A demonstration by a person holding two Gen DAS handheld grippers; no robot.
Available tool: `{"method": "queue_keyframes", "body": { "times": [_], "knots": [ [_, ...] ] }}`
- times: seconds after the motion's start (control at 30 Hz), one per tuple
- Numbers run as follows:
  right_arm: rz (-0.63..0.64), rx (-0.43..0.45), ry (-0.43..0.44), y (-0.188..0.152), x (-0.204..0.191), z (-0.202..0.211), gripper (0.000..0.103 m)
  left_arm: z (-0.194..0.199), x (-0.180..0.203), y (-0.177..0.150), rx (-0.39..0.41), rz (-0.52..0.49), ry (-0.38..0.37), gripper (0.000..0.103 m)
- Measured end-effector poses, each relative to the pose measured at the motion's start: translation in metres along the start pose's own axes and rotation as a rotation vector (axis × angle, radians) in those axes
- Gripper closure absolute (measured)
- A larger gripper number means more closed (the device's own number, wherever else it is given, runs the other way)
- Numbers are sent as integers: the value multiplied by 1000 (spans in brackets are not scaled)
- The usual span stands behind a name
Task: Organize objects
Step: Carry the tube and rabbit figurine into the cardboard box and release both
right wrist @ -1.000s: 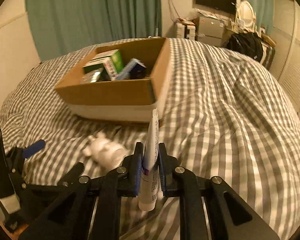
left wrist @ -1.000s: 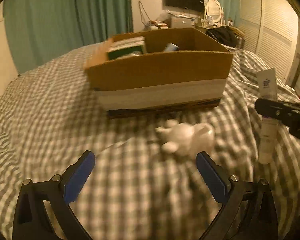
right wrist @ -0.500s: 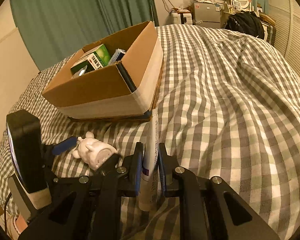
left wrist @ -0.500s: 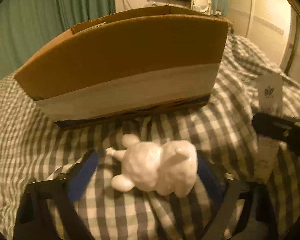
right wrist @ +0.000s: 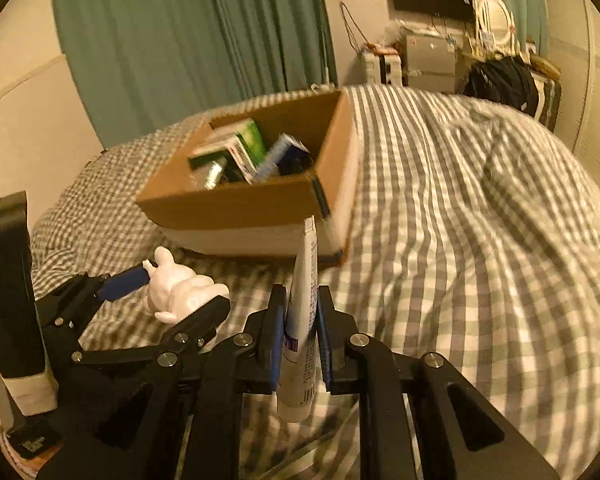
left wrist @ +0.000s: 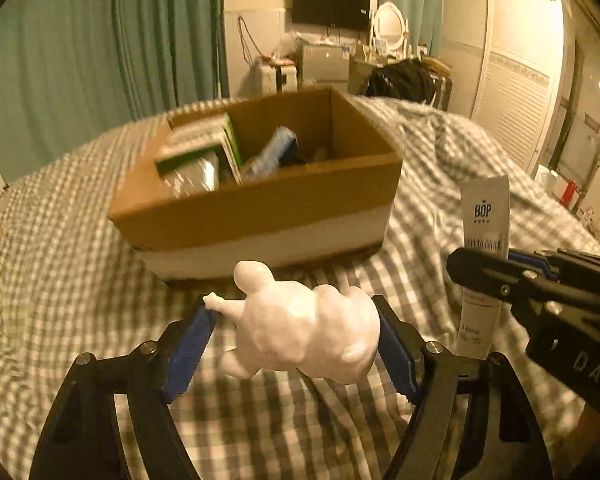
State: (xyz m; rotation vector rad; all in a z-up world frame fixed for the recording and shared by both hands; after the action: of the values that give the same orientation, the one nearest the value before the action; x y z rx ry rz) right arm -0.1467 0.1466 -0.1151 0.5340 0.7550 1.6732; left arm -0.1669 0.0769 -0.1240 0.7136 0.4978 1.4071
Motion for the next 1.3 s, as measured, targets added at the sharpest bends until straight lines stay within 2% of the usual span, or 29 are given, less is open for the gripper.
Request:
{"method": "queue_keyframes", "body": {
  "times": [0.23, 0.4, 0.53, 0.7, 0.87, 0.93, 1.07, 1.13, 1.2, 1.3],
  "knots": [
    [92, 102, -8, 54, -24, 42, 89, 48, -11, 50, 109, 11, 10, 24],
    [146, 158, 5, 97, -39, 57, 89, 63, -26, 91, 175, 41, 19, 24],
    [172, 184, 19, 135, -41, 53, 89, 62, -37, 126, 215, 62, 28, 24],
    [162, 178, 17, 173, -26, 22, 89, 40, -54, 164, 231, 94, 48, 24],
    [97, 61, 71, 182, -2, -50, 89, -11, -60, 183, 184, 92, 52, 24],
    [67, 11, 105, 180, 9, -79, 89, -31, -58, 182, 159, 94, 35, 24],
    [54, -63, 73, 174, 35, -129, 89, -72, -47, 168, 70, 99, -32, 24],
    [58, -107, 67, 165, 43, -150, 89, -89, -44, 162, 40, 101, -43, 24],
    [77, -143, 67, 159, 45, -165, 88, -102, -39, 159, 28, 86, -52, 24],
    [106, -140, 61, 162, 48, -175, 88, -116, -35, 158, 24, 82, -44, 24]
  ]
}}
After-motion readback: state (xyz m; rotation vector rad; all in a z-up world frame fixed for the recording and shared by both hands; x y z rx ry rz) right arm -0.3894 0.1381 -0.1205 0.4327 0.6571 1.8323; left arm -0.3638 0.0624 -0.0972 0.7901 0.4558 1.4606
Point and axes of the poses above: each gripper's, at about its wrist camera, not at the fingertips, and z roughly against the way its jaws point, x to its right, y to its top, the point moved 9 cm from there along -z, roughly the way its jaws point, and after that the axes turned 8 degrees about z, right-handed, at the moved point
